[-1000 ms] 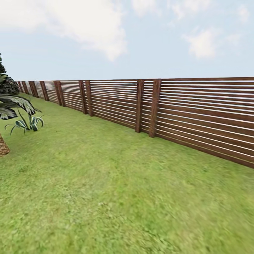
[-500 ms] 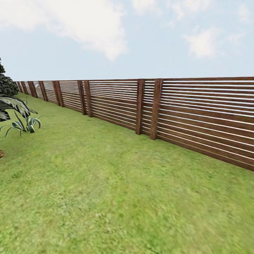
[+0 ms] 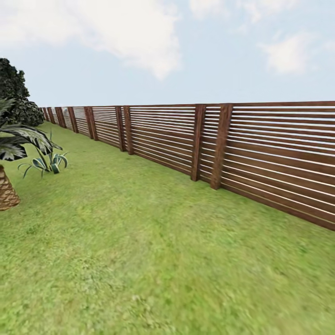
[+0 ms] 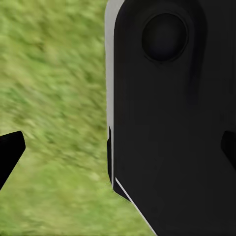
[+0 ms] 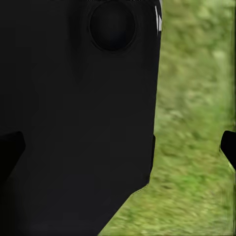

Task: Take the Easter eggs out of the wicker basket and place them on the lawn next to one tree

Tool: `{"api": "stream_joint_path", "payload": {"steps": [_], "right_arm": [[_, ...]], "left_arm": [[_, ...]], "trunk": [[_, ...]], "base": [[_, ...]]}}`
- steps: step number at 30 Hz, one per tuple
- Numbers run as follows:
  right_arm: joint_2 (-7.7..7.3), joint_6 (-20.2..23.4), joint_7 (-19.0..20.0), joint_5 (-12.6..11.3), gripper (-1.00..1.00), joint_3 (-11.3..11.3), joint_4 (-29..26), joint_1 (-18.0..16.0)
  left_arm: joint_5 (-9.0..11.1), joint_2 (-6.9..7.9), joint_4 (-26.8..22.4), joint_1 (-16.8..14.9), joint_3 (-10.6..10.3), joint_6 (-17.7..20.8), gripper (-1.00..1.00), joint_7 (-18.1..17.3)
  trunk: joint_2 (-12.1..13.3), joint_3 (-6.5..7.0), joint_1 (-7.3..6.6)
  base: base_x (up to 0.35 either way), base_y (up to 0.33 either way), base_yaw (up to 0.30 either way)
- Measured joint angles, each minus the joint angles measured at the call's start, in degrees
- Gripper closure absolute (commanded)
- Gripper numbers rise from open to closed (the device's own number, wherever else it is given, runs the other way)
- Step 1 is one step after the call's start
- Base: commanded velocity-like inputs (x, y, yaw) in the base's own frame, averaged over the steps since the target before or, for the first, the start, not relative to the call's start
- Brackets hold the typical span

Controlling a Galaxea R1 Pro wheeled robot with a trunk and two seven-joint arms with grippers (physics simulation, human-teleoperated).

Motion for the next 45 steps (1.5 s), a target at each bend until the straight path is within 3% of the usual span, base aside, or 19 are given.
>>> {"api": "stream_joint_path", "payload": {"steps": [9,45], "right_arm": [[0.0,0.0,0.0,0.0,-1.0,0.0,0.0,0.0],[0.0,0.0,0.1,0.0,-1.0,0.0,0.0,0.0]], "left_arm": [[0.0,0.0,0.0,0.0,0.0,0.0,-1.0,0.0],[0.0,0.02,0.0,0.0,0.0,0.0,-1.0,0.0]], "trunk": [[0.0,0.0,0.0],[0.0,0.0,0.0]], "base": [[0.334,0.0,0.148],[0.334,0.0,0.002]]}}
